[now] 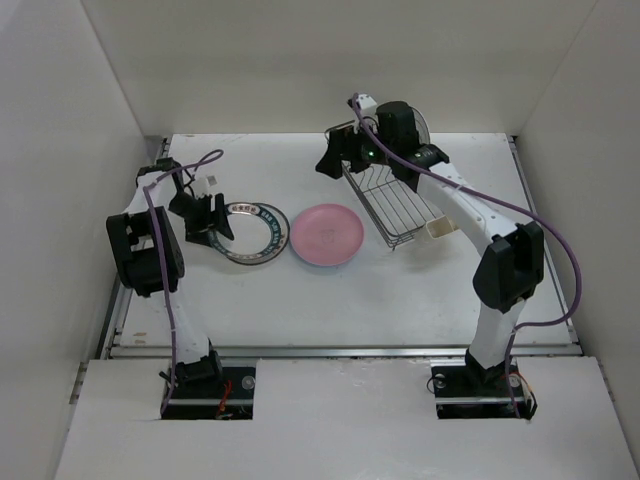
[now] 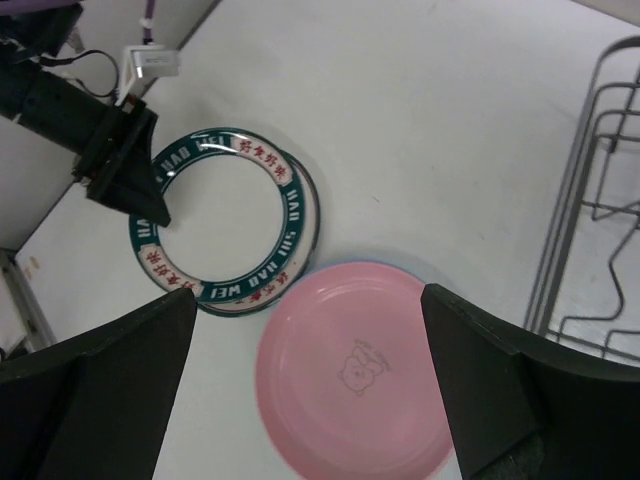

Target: Unload the plates from the dish rack

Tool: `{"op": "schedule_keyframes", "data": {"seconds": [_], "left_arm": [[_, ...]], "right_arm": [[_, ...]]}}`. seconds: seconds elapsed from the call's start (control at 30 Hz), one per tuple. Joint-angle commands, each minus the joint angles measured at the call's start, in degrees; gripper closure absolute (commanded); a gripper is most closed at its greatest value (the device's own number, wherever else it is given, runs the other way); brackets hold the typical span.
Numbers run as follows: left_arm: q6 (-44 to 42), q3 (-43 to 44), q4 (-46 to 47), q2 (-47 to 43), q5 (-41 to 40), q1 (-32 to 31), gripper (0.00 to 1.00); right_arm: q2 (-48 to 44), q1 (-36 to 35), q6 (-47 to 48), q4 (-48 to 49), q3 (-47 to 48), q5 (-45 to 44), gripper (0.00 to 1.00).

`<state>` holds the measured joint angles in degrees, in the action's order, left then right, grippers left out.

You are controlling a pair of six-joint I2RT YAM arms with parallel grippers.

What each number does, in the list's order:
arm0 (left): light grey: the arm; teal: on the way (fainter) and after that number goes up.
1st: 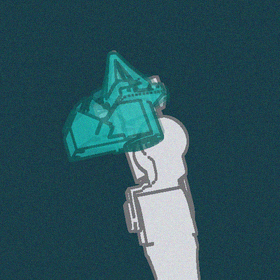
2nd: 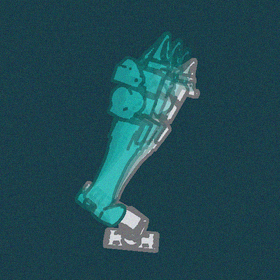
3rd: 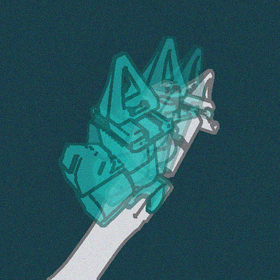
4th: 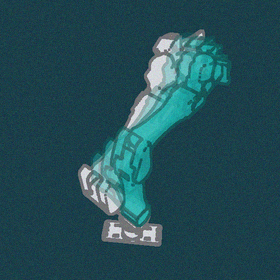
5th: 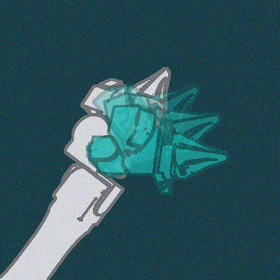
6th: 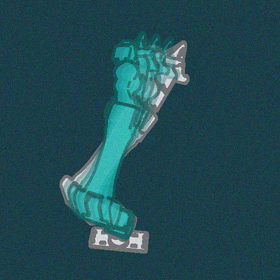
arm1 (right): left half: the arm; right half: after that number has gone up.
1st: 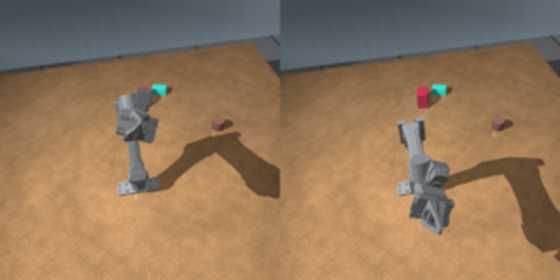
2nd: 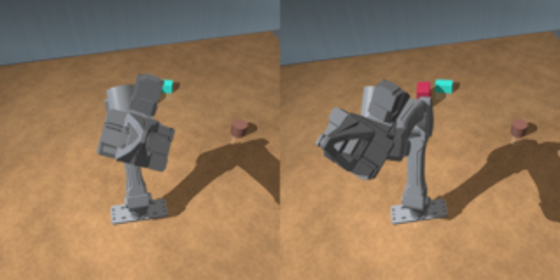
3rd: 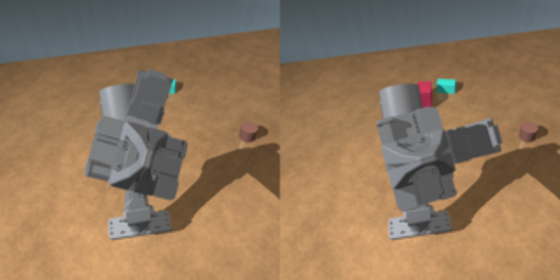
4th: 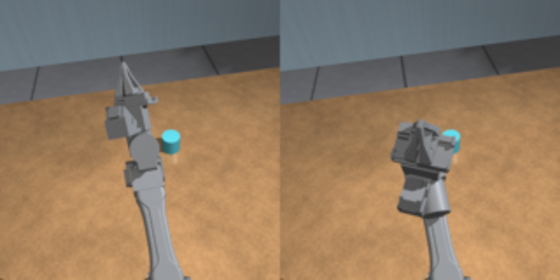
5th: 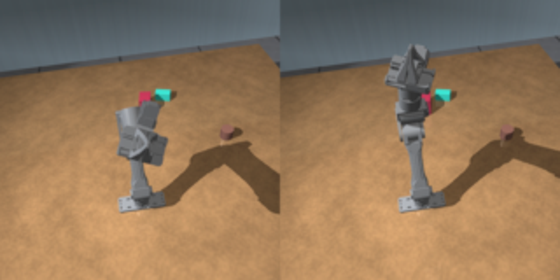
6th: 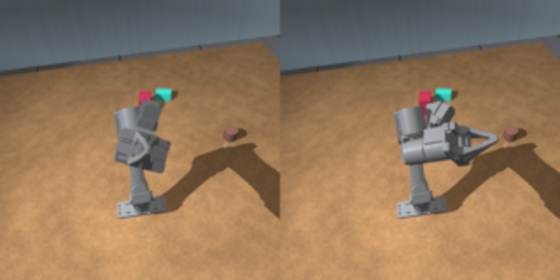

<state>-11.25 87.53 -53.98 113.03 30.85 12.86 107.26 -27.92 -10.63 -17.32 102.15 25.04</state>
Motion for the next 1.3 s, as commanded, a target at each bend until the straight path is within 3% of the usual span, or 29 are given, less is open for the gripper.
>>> {"op": "schedule_keyframes", "data": {"seconds": [0.0,0.23,0.33,0.53,0.8,1.07,1.1,1.13,1.2,1.23,1.27], "left_arm": [[-2.29,2.47,-4.03,-0.71,-3.58,-0.9,0.35],[-2.9,5.98,-4.03,-3.08,-27.21,-6.79,0.09],[-3.43,8.09,-4.55,-3.69,-30.67,-8.2,0.09],[0.87,9.85,-4.56,-5.63,-33.22,-8.2,0.09],[1.4,9.86,-6.31,-7.83,-33.22,-8.2,0.09],[1.4,8.71,-6.32,-9.59,-33.22,-8.2,0.09],[1.4,8.71,-6.32,-9.59,-32.7,-8.2,0.09],[1.4,8.71,-6.32,-9.59,-32.7,-8.2,0.09],[1.4,9.32,-6.32,-9.59,-32.17,-8.2,0.09],[1.4,9.33,-6.32,-10.19,-32.17,-8.2,0.09],[1.4,9.33,-6.32,-10.2,-32.17,-8.2,0.09]], "right_arm": [[-4.25,1.72,0.88,-1.49,0.5,-7.26,0.0],[-5.4,6.64,0.36,-5.35,5.86,-32.92,0.0],[-3.74,10.77,-0.17,-5.88,9.37,-40.14,0.0],[5.49,16.93,-0.18,-9.22,20.44,-44.46,0.0],[18.75,17.46,5.97,-8.52,26.44,-42.88,0.26],[24.13,17.46,7.02,-7.99,25.91,-41.74,0.47],[24.13,17.46,7.55,-7.99,25.91,-42.43,0.52],[24.74,17.46,7.56,-7.47,24.52,-42.44,0.71],[24.05,17.46,8.08,-7.46,23.45,-43.05,0.92],[23.52,17.46,8.08,-7.46,22.93,-43.05,1.0],[22.21,17.46,8.61,-6.94,22.14,-43.05,1.0]]}}
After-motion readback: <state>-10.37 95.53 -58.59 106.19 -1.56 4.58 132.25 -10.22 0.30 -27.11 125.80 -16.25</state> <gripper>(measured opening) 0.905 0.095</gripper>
